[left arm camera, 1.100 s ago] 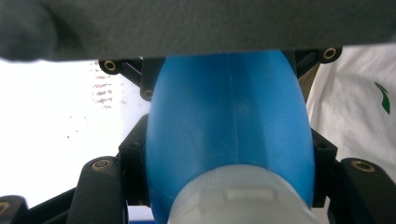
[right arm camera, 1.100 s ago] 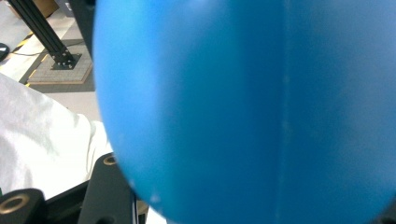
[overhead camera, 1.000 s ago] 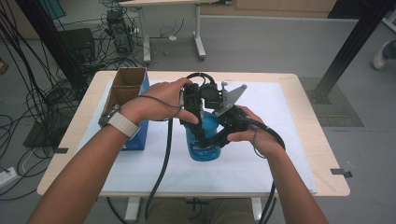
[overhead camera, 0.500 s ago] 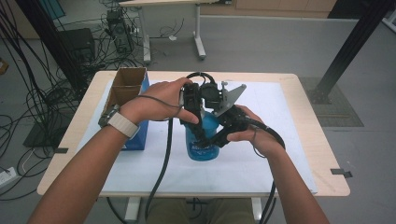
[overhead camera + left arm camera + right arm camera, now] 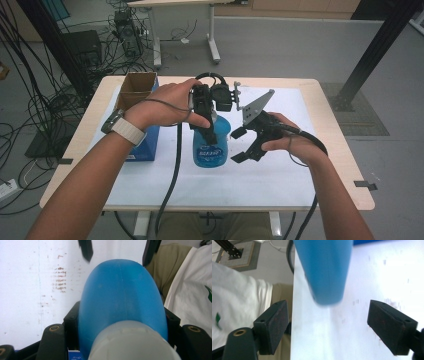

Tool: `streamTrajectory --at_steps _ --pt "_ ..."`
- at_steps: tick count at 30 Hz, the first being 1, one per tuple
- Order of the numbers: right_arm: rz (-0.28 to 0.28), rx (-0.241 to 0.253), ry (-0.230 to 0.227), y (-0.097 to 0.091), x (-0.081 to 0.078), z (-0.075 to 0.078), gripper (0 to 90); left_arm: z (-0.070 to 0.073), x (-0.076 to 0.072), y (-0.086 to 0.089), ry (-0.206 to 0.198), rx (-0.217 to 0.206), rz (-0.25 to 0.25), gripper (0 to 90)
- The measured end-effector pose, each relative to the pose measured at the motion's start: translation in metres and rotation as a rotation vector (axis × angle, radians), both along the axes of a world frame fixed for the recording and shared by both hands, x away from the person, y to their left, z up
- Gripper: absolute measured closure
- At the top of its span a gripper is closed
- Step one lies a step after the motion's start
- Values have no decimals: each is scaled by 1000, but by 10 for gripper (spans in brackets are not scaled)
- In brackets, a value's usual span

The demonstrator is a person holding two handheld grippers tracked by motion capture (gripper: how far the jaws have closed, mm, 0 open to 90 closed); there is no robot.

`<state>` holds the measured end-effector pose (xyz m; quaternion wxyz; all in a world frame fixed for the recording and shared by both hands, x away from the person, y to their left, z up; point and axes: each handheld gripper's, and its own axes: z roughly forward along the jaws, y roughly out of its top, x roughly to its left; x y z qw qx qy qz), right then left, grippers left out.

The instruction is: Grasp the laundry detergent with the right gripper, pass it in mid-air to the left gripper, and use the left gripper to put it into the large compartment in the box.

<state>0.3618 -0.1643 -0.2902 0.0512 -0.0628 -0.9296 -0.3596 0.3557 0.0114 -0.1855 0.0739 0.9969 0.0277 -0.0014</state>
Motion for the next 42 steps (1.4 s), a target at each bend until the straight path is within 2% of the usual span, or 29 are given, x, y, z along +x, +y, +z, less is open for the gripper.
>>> streamTrajectory --at_steps 2,4,6,8,11,13,18,20,23,31,38,42 --pt "-43 -18 30 -9 2 0 116 0 0 1 -2 1 8 378" --pt "-63 -47 32 -15 3 1 104 1 1 1 -3 4 20 378" --pt "-93 -80 17 -20 3 4 64 2 2 2 -6 3 36 378" --pt "-107 -117 -13 -26 2 7 65 3 3 2 -11 9 54 378" --pt "-140 -145 -19 -34 4 12 64 5 5 4 -17 17 104 378" --pt "-163 -186 -26 -40 5 15 64 7 6 5 -18 24 131 378" --pt "-177 -272 -50 -51 7 20 71 10 11 11 -24 34 196 378" --pt "-190 -309 -55 -55 8 21 71 11 13 13 -23 49 230 378" --pt "-199 -345 -52 -60 10 23 76 13 16 16 -22 47 289 378" --pt "-229 -400 -55 -73 14 21 82 24 24 21 -38 44 404 377" --pt "-231 -403 -46 -80 17 19 82 39 33 26 -49 46 535 377" --pt "-229 -411 -48 -84 18 19 82 47 37 27 -60 62 582 377"
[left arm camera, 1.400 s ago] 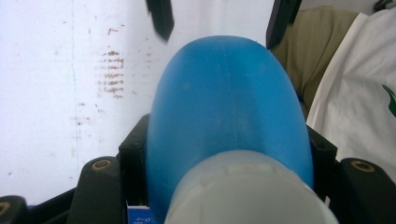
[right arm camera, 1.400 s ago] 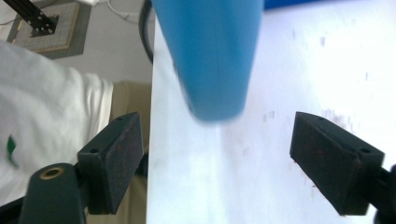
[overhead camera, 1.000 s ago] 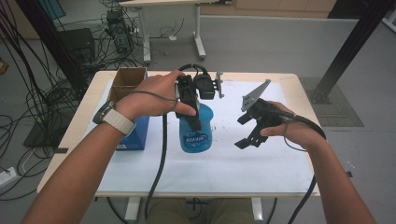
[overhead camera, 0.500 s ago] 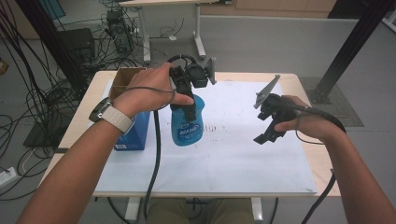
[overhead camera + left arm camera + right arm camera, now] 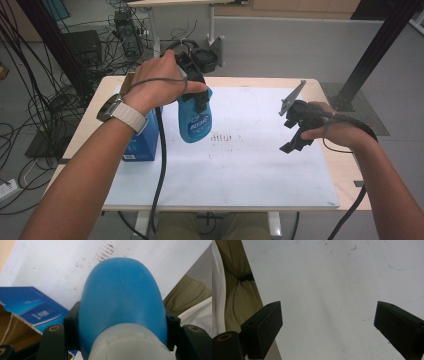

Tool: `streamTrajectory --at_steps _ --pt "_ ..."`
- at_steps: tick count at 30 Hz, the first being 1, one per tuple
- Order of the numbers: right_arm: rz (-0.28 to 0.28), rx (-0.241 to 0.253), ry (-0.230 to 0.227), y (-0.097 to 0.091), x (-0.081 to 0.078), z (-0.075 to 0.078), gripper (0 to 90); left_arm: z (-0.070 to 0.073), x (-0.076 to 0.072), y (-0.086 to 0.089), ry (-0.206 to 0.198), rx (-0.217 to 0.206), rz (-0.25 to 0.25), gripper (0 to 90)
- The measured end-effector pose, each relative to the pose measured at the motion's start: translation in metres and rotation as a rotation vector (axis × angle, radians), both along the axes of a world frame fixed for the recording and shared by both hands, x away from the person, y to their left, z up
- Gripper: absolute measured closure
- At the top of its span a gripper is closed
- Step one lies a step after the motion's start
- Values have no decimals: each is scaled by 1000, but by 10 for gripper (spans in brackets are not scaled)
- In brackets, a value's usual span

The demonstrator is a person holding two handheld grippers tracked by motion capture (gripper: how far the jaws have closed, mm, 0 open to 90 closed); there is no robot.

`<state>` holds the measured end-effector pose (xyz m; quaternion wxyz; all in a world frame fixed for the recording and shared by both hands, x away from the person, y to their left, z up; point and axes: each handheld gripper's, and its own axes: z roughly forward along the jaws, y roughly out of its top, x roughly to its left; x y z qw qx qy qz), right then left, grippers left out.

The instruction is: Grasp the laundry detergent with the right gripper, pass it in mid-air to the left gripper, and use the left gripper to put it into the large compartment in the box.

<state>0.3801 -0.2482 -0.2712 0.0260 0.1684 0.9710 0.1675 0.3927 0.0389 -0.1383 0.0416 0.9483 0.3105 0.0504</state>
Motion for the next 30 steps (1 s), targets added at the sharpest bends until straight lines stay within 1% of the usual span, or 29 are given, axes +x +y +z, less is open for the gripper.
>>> streamTrajectory --at_steps 5,9,12,16,20,25,29,30 --pt "-7 -9 5 -3 1 1 82 8 4 3 -2 -2 68 377" --pt "-4 -11 1 -4 2 2 82 15 8 7 -4 -6 140 377" --pt "-2 -8 -3 -7 3 3 82 22 11 11 -17 -8 188 377" --pt "1 -7 -9 -8 4 3 83 30 14 14 -27 2 222 377" --pt "-3 -3 -16 -9 5 4 83 39 18 18 -29 3 277 377" --pt "-6 -3 -19 -11 7 5 84 50 23 26 -36 13 322 377" --pt "-10 -5 -21 -13 9 5 84 59 26 34 -53 -5 381 377" --pt "-10 -5 -21 -13 9 5 84 61 26 37 -51 -3 393 377"
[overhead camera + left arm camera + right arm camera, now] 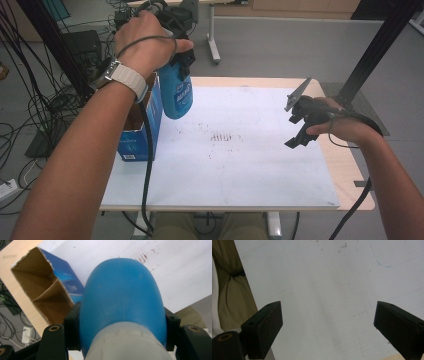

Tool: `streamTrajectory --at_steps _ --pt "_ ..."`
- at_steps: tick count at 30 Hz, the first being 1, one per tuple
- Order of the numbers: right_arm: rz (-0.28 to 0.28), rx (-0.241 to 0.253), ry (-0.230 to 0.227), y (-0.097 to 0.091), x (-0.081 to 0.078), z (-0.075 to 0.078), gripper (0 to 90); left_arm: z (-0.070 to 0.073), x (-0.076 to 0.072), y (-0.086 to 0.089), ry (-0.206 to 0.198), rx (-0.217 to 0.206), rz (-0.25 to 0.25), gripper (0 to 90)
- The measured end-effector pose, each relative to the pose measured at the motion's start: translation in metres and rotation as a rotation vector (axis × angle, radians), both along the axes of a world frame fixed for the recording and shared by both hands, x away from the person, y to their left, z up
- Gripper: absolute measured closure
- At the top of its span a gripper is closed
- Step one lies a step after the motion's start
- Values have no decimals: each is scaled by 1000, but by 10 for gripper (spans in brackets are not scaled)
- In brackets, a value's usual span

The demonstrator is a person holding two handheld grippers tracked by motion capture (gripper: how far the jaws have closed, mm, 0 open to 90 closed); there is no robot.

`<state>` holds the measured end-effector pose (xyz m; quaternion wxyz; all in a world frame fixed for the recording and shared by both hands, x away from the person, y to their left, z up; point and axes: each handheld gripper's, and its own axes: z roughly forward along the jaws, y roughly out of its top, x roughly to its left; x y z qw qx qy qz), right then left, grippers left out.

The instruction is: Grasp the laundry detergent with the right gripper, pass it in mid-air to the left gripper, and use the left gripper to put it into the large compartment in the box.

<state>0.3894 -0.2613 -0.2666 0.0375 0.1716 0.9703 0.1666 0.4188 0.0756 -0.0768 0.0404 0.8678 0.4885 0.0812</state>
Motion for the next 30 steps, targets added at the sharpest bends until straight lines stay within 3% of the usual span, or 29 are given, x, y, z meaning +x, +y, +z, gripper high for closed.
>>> streamTrajectory --at_steps 3,15,30 --pt "4 1 -1 0 1 0 86 2 2 6 -14 -16 60 377" --pt "1 7 -8 -2 6 0 86 14 11 38 4 15 157 377" --pt "-7 -2 -4 2 13 -4 86 18 21 79 -11 1 285 377"
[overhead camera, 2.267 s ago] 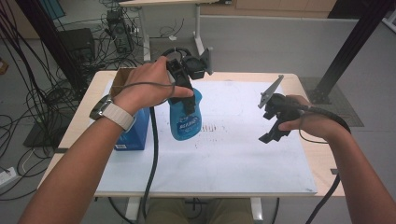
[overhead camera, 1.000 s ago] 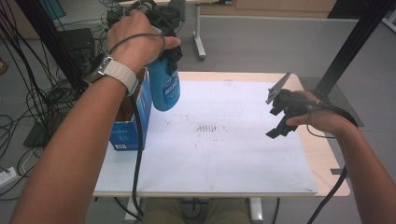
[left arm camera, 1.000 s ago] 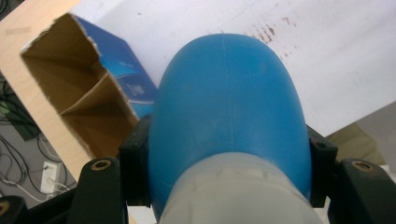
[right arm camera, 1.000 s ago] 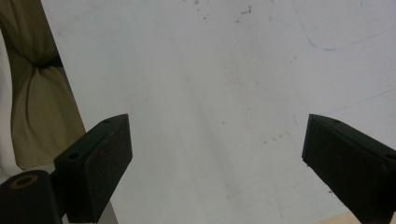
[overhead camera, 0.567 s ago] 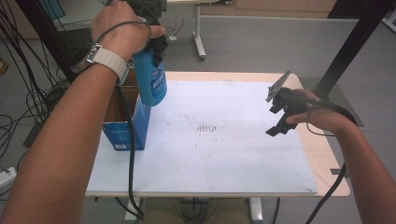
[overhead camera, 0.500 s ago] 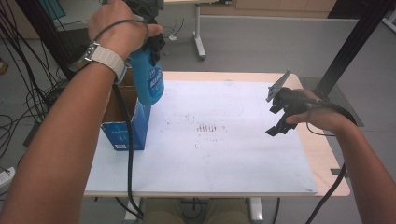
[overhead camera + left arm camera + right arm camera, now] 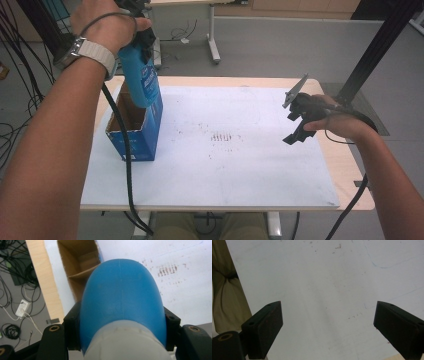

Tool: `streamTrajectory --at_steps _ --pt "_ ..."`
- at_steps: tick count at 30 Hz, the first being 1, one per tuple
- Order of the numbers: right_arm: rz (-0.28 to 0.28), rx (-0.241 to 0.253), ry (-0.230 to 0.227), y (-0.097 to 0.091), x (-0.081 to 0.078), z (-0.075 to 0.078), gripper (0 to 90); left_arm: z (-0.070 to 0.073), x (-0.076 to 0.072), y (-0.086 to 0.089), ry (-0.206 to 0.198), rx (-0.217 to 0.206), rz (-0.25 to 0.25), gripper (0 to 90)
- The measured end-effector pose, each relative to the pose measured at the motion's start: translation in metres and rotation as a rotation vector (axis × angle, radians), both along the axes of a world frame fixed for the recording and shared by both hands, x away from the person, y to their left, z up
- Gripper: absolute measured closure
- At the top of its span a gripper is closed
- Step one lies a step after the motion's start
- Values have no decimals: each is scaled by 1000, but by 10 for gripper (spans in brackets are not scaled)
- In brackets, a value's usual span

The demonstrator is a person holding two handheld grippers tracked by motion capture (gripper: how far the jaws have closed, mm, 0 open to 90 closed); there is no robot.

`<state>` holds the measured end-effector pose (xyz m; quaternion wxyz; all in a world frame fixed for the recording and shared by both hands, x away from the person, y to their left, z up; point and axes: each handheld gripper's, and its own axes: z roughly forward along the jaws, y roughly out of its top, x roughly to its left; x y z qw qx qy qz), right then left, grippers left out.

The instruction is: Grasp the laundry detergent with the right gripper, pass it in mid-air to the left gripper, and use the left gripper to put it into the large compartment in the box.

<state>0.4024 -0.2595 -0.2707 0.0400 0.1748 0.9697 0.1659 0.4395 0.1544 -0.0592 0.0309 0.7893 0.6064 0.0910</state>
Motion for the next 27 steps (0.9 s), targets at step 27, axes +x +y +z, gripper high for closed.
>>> streamTrajectory --at_steps 27 --pt "-20 -9 20 3 10 -6 89 -23 14 44 -1 -16 126 377"
